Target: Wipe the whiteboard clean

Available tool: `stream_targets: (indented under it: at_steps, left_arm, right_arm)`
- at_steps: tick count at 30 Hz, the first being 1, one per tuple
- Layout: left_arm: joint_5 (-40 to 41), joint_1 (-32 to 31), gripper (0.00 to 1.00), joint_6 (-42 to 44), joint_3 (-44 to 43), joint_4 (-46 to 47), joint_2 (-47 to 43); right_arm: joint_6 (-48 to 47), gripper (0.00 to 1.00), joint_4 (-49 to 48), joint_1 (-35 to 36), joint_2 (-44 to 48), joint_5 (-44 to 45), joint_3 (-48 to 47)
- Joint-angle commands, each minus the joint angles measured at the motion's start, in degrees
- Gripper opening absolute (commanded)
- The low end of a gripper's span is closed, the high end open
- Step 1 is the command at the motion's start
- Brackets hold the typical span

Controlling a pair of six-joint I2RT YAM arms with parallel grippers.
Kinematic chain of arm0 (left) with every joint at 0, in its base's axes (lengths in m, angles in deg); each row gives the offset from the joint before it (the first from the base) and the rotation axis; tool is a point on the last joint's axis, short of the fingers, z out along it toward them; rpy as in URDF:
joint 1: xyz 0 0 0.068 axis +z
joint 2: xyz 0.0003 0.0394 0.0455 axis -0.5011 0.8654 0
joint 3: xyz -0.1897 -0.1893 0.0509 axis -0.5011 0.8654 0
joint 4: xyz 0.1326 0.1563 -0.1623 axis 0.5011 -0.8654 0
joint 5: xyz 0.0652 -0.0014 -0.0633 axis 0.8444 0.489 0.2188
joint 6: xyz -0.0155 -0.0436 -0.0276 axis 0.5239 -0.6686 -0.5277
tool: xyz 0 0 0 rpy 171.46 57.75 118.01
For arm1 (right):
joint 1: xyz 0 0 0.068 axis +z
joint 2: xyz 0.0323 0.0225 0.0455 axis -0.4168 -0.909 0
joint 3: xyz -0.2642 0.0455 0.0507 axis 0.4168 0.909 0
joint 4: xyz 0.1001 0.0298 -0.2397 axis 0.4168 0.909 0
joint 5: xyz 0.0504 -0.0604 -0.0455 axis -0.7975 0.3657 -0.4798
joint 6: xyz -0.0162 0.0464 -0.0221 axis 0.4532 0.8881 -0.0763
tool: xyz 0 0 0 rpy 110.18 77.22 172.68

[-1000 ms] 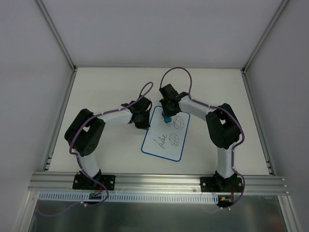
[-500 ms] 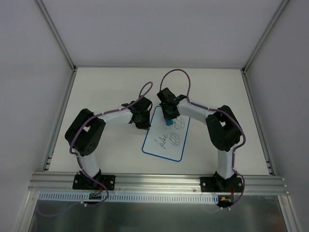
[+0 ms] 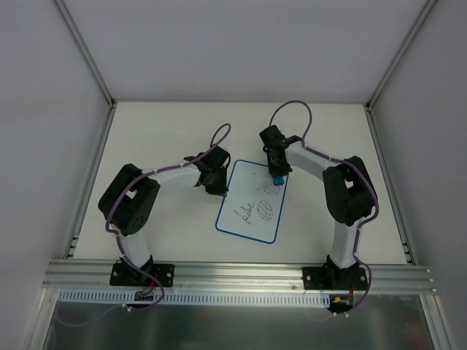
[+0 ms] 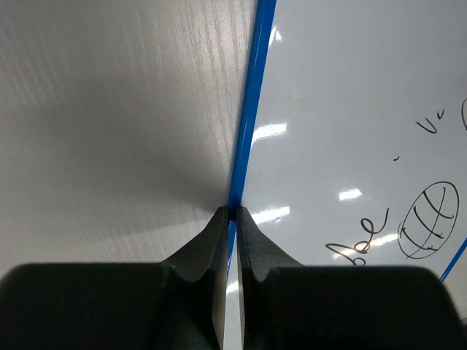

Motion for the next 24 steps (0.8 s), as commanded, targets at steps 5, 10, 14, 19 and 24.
stream_targets:
  at_steps: [5,10,14,19,24]
  left_arm:
    - [1.54,-0.91,0.00,0.23,2.89,-6.11,4.67]
    - [1.28,-0.91,0.00,0.50,2.63,-6.11,4.84]
    - [1.36,-0.91,0.00,0.32,2.89,-6.11,4.67]
    - [1.36,-0.91,0.00,0.41,2.81,-6.11,4.67]
    - [1.45,-0.91,0.00,0.32,2.81,-6.11,4.84]
  right_arm:
    - [1.17,0.00,4.85,7.20,-8.15,-7.37,-7.97]
    - [2.75,0.00,8.89,9.04,-14.21,-8.60,-18.23]
    - [4.16,0.00,9.87,10.10,-16.59,-9.66,-21.25]
    - [4.16,0.00,9.78,9.40,-14.85,-6.42,-19.68]
    - [3.55,0.00,8.03,5.89,-9.40,-3.86,-10.30]
